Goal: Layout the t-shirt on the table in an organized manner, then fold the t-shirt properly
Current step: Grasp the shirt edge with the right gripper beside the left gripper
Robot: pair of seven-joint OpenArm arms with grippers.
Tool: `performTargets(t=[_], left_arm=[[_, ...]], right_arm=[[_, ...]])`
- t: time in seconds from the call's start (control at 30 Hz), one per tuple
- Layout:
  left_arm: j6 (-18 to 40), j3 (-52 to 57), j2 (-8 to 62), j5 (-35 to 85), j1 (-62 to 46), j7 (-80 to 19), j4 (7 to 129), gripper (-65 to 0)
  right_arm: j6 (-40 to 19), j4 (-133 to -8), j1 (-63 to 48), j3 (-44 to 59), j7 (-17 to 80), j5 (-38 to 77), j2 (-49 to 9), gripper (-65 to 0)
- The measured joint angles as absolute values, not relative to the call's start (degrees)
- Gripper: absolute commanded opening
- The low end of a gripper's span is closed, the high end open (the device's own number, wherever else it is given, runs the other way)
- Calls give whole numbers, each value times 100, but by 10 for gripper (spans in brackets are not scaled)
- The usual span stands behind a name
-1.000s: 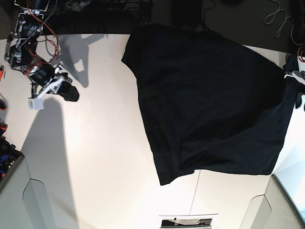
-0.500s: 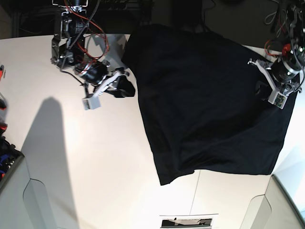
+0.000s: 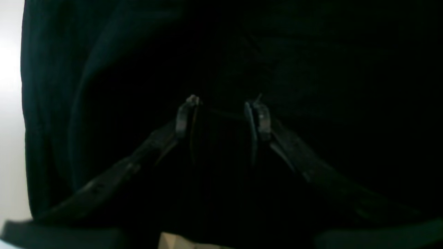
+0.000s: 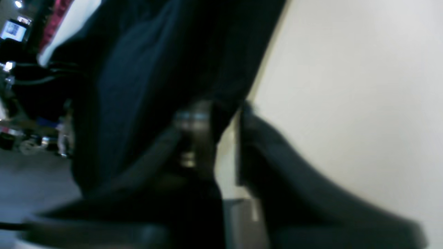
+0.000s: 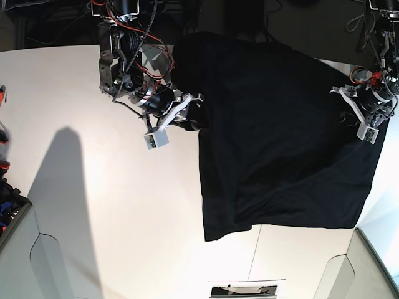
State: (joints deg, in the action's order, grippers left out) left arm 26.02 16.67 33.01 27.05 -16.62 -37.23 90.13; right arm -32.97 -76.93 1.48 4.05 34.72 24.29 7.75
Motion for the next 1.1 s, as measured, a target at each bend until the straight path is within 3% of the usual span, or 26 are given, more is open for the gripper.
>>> performTargets(t=[0.2, 0.43, 0.7, 0.93, 1.1], left_arm=[[2604, 1667, 3299, 2709, -1664, -3640, 9008, -413], [2602, 1667, 3299, 2707, -1643, -3634, 9006, -413], [2602, 1525, 3301, 2768, -1441, -3594, 9006, -413], [2602, 650, 3304, 2740, -1212, -3594, 9006, -413], [2600, 207, 3214, 2270, -980, -3590, 9006, -413]], right_arm=[[-3251, -7697, 445, 456, 3566, 2357, 714, -650], [-3234, -8705, 554, 613, 3778, 2364, 425, -650], [-3240, -9478, 558, 1227, 3977, 2394, -185, -650], [-3234, -9498, 663, 2189, 3920, 2635, -930, -650], [-3218, -9498, 655, 2307, 4338, 3197, -1269, -650]])
